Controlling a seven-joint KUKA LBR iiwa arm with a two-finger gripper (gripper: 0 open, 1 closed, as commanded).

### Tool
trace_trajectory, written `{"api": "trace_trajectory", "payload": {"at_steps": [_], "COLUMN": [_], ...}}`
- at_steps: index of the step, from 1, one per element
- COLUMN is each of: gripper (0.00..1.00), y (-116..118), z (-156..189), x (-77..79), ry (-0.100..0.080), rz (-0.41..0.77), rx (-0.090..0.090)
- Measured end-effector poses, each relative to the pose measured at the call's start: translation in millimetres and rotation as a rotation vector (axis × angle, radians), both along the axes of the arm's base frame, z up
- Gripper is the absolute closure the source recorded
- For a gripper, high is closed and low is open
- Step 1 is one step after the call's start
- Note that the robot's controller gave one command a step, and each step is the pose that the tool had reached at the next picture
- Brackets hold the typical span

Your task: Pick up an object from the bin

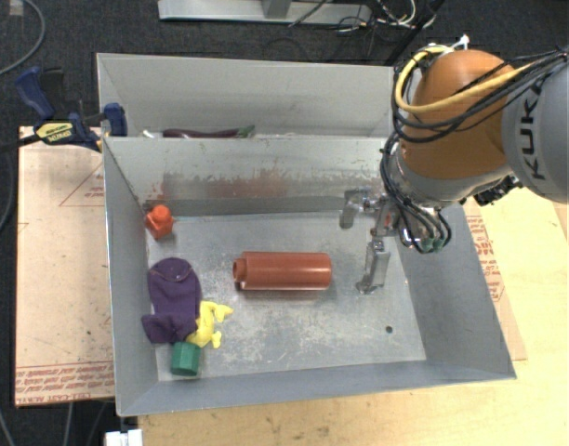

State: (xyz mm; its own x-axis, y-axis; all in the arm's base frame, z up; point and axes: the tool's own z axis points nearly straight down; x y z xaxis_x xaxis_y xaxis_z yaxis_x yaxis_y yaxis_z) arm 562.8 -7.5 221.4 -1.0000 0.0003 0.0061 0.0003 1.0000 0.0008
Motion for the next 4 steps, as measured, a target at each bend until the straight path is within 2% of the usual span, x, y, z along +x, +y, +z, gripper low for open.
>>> {"api": "trace_trajectory", "payload": {"at_steps": [1, 2, 3, 4], "gripper": [0.0, 0.0, 0.0, 0.0], "y": [0.0, 10.3, 30.4, 35.1], "z": [4.4, -25.4, -82.2, -123.9], "x": [1.3, 13.2, -0.1, 27.6], "ry": [-0.007, -0.018, -0.011, -0.022], "rz": [0.0, 0.03, 0.105, 0.116], "rx": [0.0, -0.001, 0.001, 0.001]}}
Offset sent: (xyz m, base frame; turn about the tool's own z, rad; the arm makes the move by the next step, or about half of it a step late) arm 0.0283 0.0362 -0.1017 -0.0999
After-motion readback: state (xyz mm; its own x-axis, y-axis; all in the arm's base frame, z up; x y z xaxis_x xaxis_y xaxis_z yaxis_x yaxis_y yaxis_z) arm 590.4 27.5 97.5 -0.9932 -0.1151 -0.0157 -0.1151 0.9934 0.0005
